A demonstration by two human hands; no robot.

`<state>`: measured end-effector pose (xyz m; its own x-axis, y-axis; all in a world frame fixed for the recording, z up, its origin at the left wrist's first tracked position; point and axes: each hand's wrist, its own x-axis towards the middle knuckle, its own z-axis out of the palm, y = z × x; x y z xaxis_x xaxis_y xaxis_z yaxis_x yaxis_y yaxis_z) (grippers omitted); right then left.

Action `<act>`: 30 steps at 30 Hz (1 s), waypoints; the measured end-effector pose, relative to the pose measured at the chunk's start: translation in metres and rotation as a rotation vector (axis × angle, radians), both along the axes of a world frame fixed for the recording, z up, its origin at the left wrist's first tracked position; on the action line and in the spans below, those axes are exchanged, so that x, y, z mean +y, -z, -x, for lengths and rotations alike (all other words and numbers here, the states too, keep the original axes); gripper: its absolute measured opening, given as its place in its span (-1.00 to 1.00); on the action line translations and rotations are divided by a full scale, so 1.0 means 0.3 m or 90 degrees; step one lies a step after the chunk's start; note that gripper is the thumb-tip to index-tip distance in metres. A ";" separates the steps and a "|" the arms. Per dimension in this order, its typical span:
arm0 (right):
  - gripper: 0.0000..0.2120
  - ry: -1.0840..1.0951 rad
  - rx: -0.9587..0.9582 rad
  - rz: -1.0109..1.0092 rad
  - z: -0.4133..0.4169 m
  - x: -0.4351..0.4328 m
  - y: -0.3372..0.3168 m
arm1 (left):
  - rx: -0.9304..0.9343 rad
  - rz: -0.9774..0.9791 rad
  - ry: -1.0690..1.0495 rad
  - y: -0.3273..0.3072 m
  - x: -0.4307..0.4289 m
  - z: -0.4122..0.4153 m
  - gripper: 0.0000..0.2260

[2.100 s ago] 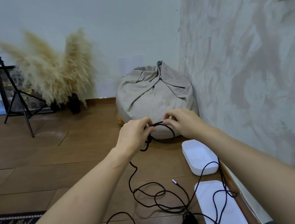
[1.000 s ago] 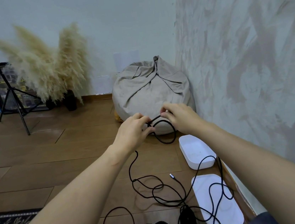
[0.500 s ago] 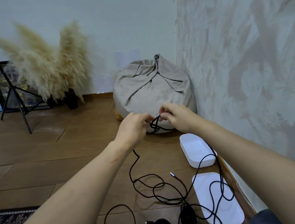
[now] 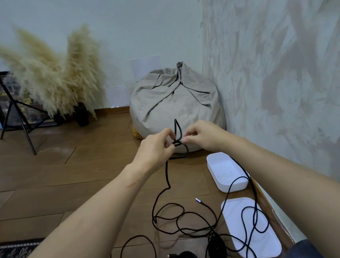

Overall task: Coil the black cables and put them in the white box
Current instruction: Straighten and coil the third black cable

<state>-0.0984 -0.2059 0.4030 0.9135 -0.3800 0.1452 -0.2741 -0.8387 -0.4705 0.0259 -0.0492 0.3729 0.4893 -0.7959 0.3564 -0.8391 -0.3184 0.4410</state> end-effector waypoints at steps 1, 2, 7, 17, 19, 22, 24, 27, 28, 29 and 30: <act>-0.84 -0.002 0.001 0.007 0.000 -0.004 0.003 | 0.001 -0.008 0.010 0.002 0.000 0.000 -0.87; -0.87 -0.006 0.000 0.011 0.001 -0.007 0.007 | 0.004 -0.012 0.023 0.003 0.001 -0.001 -0.85; -0.90 -0.019 -0.011 0.022 0.018 -0.013 0.010 | 0.006 -0.039 0.065 -0.003 0.013 -0.003 -0.67; -0.89 -0.015 0.012 0.008 0.030 -0.012 0.023 | -0.047 -0.055 -0.023 0.022 0.017 -0.058 -0.84; -0.91 -0.010 0.027 -0.010 0.028 -0.016 0.028 | -0.045 -0.056 -0.038 0.022 0.018 -0.060 -0.80; -0.85 -0.017 0.047 -0.035 0.026 -0.011 0.031 | -0.013 -0.033 -0.053 0.021 0.015 -0.059 -0.78; -0.75 -0.015 0.049 -0.030 0.025 0.003 0.033 | 0.005 -0.011 -0.063 0.018 0.013 -0.052 -0.75; -0.72 0.001 0.035 0.018 0.019 0.025 0.036 | 0.027 0.006 -0.079 0.018 0.006 -0.034 -0.74; -0.74 0.004 0.032 0.039 0.017 0.029 0.035 | 0.032 0.012 -0.080 0.017 0.004 -0.030 -0.74; -0.77 0.004 0.029 0.053 0.015 0.032 0.032 | 0.037 0.019 -0.078 0.016 0.004 -0.028 -0.76; -0.80 0.002 0.026 0.058 0.015 0.032 0.029 | 0.040 0.031 -0.073 0.015 0.004 -0.030 -0.79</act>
<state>-0.1028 -0.1964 0.3944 0.9180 -0.3702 0.1422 -0.2946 -0.8767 -0.3802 0.0348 -0.0479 0.3685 0.5988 -0.7158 0.3594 -0.7686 -0.3873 0.5093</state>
